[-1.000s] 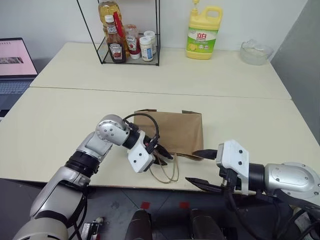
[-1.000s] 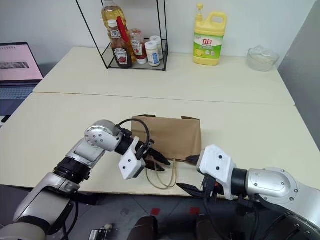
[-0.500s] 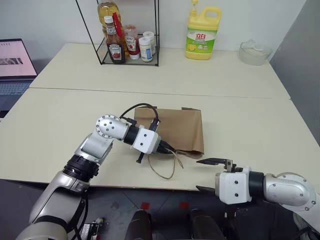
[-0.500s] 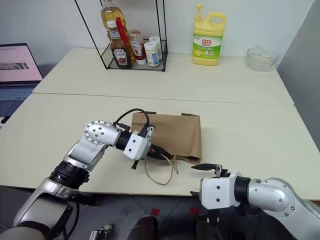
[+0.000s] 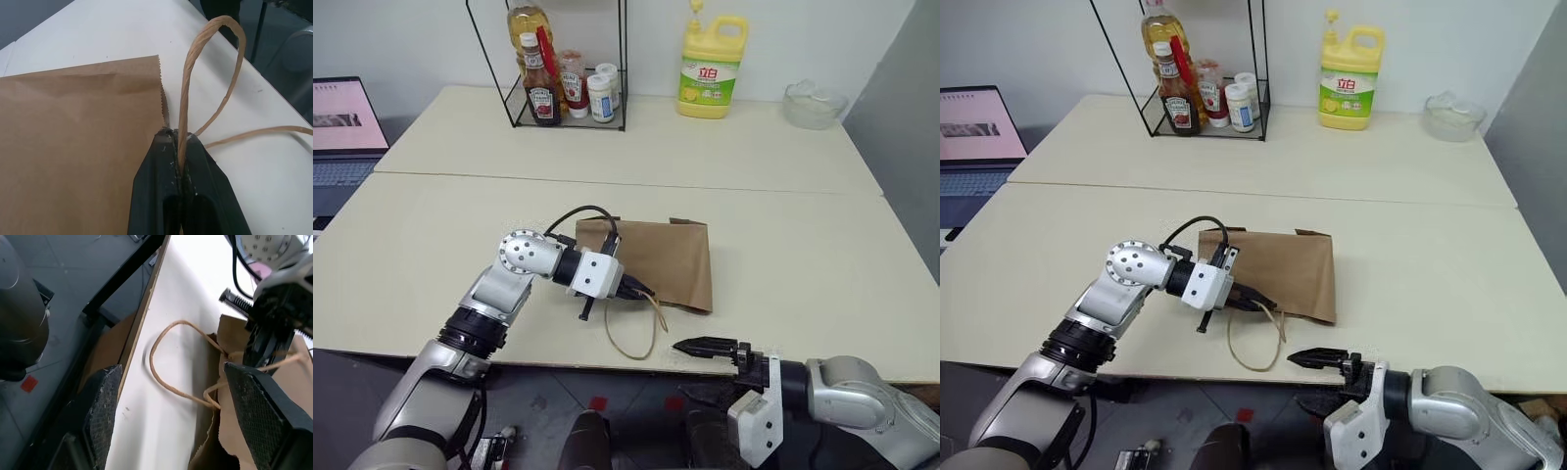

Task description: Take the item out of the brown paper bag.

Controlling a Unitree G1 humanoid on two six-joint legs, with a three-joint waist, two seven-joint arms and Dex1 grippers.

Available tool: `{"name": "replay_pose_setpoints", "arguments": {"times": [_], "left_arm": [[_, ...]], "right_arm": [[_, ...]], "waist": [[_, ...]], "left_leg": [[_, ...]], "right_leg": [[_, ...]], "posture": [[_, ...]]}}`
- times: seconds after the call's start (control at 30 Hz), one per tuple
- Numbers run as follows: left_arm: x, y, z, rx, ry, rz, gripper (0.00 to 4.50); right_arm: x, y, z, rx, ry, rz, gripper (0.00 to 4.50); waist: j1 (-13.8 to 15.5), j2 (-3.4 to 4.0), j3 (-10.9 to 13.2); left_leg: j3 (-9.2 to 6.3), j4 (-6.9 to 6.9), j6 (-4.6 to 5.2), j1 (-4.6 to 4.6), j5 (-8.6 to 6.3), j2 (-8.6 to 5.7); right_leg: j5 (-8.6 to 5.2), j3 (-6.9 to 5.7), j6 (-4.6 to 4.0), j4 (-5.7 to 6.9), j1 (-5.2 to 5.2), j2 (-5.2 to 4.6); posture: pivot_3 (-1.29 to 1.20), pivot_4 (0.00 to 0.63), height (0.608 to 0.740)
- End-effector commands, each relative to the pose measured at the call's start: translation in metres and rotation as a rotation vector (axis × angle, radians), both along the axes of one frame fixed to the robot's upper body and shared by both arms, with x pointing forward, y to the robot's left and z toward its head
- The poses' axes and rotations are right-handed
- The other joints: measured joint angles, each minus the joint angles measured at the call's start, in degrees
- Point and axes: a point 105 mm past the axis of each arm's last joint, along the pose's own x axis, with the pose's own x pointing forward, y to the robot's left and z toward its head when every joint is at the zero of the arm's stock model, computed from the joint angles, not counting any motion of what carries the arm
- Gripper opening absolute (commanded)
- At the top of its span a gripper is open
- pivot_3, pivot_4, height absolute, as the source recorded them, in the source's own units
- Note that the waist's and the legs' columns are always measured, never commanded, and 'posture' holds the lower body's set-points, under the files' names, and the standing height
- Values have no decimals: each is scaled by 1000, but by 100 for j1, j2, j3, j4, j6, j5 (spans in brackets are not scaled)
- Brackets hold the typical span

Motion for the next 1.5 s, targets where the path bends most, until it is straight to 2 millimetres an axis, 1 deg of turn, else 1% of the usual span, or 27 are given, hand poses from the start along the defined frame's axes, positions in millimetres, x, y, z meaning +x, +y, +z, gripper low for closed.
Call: {"name": "replay_pose_setpoints", "arguments": {"times": [0.03, 0.23, 0.5, 0.6, 0.7, 0.8, 0.87, 1.0, 1.13, 1.2, 1.37, 1.43, 1.5], "left_arm": [[4, 0, 9, -26, -24, 13, 27], [6, -4, 13, -45, -22, 18, 27], [11, -8, 23, -82, -23, 51, 27], [13, -11, 29, -109, -11, 71, 27], [14, -12, 34, -120, -9, 82, 27], [14, -13, 35, -123, -7, 86, 27], [14, -15, 35, -127, -6, 84, 27], [12, -18, 36, -128, -2, 73, 27], [11, -18, 37, -121, -6, 67, 27], [10, -18, 38, -120, -7, 67, 27], [8, -16, 36, -109, -13, 65, 27], [7, -15, 36, -108, -12, 65, 27], [6, -15, 36, -106, -11, 64, 27]], "right_arm": [[3, 5, 0, -20, -31, 32, 3484], [26, 19, -5, -65, -77, 42, 3484], [41, 37, -12, -106, -135, 75, 3484], [41, 37, -12, -102, -147, 78, 3484], [32, 23, -9, -95, -147, 64, 3484], [26, 15, -17, -120, -120, 46, 3484], [29, 18, -17, -111, -119, 22, 3484], [41, 28, -11, -83, -153, -10, 3484], [50, 32, -4, -63, -192, -28, 3484], [49, 33, -2, -51, -198, -17, 3484], [24, 16, -12, -73, -115, 33, 3484], [18, 9, -13, -72, -107, 30, 3484], [17, 3, -10, -53, -117, 8, 3484]], "waist": [[-2, 0, 0], [0, 0, 0], [1, 0, 0], [2, 0, 0], [18, 0, 0], [14, 0, 0], [-8, 0, 0], [-28, 0, 0], [1, 0, 0], [9, 0, 0], [19, 0, 0], [14, 0, 0], [12, 0, 0]], "left_leg": [[0, 0, 0, 0, 0, -1], [0, 0, -1, 1, 0, -1], [-1, -1, -1, 1, 1, -1], [-1, 0, -1, 0, 1, -1], [-1, -1, -1, 0, 0, -2], [0, -1, -1, -1, 0, -5], [-1, -1, 0, 2, 0, -4], [-1, -1, -1, 6, 0, 1], [-1, -1, -2, 4, 1, -1], [-1, -1, -2, 3, 1, -2], [0, -1, -1, 2, 0, -5], [0, -2, 0, 3, 0, -4], [0, -2, 0, 4, 0, -4]], "right_leg": [[0, 0, 0, 0, 0, 0], [0, 0, 0, 0, 1, -1], [0, -1, -1, 1, 0, -1], [0, -1, -1, 1, 0, -2], [0, -2, -1, 0, 1, -2], [0, -1, -1, -2, 2, -6], [0, -2, -1, 3, 1, -4], [0, 1, -1, 8, 1, 2], [0, -1, -1, 5, 1, 0], [0, -1, -1, 4, 1, -1], [0, -1, -1, -1, 3, -5], [0, 0, -1, -1, 3, -5], [0, 0, -1, 2, 3, -4]], "posture": [[0, 150, 740], [0, 150, 740], [0, 150, 740], [0, 150, 740], [0, 150, 740], [0, 150, 740], [0, 150, 740], [0, 150, 740], [0, 150, 740], [0, 150, 740], [0, 150, 740], [0, 150, 740], [0, 150, 740]]}}
